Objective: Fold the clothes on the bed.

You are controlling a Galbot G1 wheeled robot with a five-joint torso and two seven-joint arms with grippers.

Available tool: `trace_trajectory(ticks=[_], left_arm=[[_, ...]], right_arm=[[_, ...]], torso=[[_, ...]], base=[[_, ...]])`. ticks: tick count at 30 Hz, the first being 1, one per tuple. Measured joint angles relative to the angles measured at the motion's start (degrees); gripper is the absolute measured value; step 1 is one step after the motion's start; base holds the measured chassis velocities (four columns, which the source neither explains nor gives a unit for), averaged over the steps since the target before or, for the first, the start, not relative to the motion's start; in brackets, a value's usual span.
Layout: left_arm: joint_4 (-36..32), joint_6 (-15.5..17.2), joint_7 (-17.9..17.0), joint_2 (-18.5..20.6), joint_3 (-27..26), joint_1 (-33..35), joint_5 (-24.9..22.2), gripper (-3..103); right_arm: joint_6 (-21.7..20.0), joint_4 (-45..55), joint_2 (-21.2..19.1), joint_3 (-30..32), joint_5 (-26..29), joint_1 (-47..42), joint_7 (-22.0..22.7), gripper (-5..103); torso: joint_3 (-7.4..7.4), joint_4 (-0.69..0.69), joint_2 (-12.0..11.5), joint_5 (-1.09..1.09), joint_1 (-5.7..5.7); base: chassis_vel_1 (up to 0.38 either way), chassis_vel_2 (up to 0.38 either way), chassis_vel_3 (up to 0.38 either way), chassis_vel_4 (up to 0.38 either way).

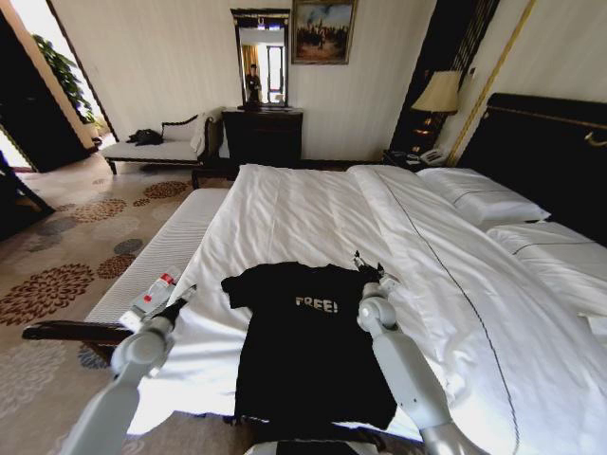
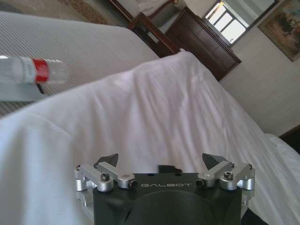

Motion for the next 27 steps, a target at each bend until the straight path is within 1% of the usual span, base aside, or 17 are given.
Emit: trace_trajectory(ticks=[3,4,7,12,16,17,18,19,21,23,26,27], left_arm=[[3.6,0.0,0.0,-0.9,4.3,-4.2,0.1,100],[3.6,0.0,0.0,-0.9,4.3,-4.2,0.1,100],[7.6,0.0,-0.1,-1.8,7.3,-7.3,1.5,100],[10.7,0.0,-0.2,-2.8,8.7,-8.6,3.4,100],[12.3,-0.2,0.0,-3.1,9.2,-9.7,3.6,100],[12.8,-0.4,0.0,-3.2,9.5,-10.2,3.5,101],[13.2,-0.5,0.0,-3.4,9.8,-10.8,3.3,97],[13.2,-0.5,0.0,-3.4,9.8,-10.8,3.3,97],[13.6,-0.5,0.0,-3.9,10.6,-11.7,3.0,86],[13.6,-0.5,-0.1,-4.0,10.9,-11.9,3.0,86],[13.7,-0.5,-0.2,-4.0,11.8,-12.1,3.4,70],[13.7,-0.5,-0.2,-4.0,11.8,-12.1,3.4,70]], right_arm=[[-0.4,-0.2,-0.1,0.7,0.0,-0.6,0.5,100],[-0.4,-0.2,-0.1,0.7,0.0,-0.6,0.5,100],[-0.6,-0.9,-0.1,1.0,0.0,-0.7,0.7,100],[-0.6,-1.8,0.0,1.0,-0.3,-0.4,1.0,100],[-0.6,-1.8,-0.1,1.4,-0.3,-0.5,1.1,100],[-0.6,-1.8,-0.2,1.7,-0.3,-0.6,1.1,100],[-0.6,-1.8,-0.2,1.9,-0.3,-0.8,1.1,100],[-0.6,-1.8,-0.2,1.9,-0.3,-0.8,1.1,100],[-0.6,-1.7,-0.6,2.5,-0.3,-1.3,1.1,100],[-0.6,-1.6,-0.7,2.8,-0.2,-1.4,1.1,100],[-0.6,-1.1,-1.1,3.7,-0.2,-2.0,1.1,100],[-0.6,-1.1,-1.1,3.7,-0.2,-2.0,1.1,100]], torso=[[0.00,0.00,0.0,0.01,0.00],[0.00,0.00,0.0,0.01,0.00],[0.00,0.03,0.0,0.00,0.01],[0.00,0.03,0.0,0.01,0.01],[0.00,0.04,0.0,0.01,0.00],[0.00,0.04,0.0,0.01,0.00],[0.00,0.03,0.0,0.01,0.01],[0.00,0.03,0.0,0.01,0.01],[0.00,0.02,0.0,0.01,0.01],[0.00,0.01,0.0,0.01,0.01],[0.00,0.02,0.0,0.01,0.01],[0.00,0.02,0.0,0.01,0.01]], base=[[0.000,0.000,0.000,0.000],[0.000,0.000,0.000,0.000],[0.000,0.000,0.000,0.000],[0.000,0.000,0.000,0.000],[0.000,0.000,0.000,0.000],[0.000,0.000,0.000,0.000],[0.000,0.000,0.000,0.000],[0.000,0.000,0.000,0.000],[0.000,0.000,0.000,0.000],[0.000,0.000,0.000,0.000],[0.000,0.000,0.000,0.000],[0.000,0.000,0.000,0.000]])
